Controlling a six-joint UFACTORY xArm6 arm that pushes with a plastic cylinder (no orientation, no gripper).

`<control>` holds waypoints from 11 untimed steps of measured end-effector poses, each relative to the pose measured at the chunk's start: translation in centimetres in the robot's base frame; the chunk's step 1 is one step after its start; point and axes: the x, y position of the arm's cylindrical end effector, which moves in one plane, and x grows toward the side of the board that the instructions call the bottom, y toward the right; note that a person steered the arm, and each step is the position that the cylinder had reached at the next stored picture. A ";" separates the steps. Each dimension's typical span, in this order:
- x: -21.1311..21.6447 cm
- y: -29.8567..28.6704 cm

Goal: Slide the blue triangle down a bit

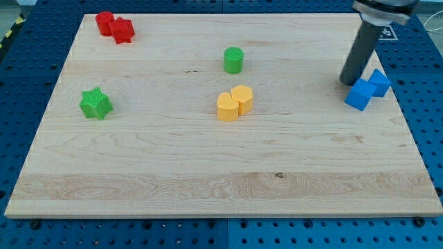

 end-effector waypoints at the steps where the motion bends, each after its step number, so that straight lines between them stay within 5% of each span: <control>1: -2.4 2.7; 11: 2.0 3.5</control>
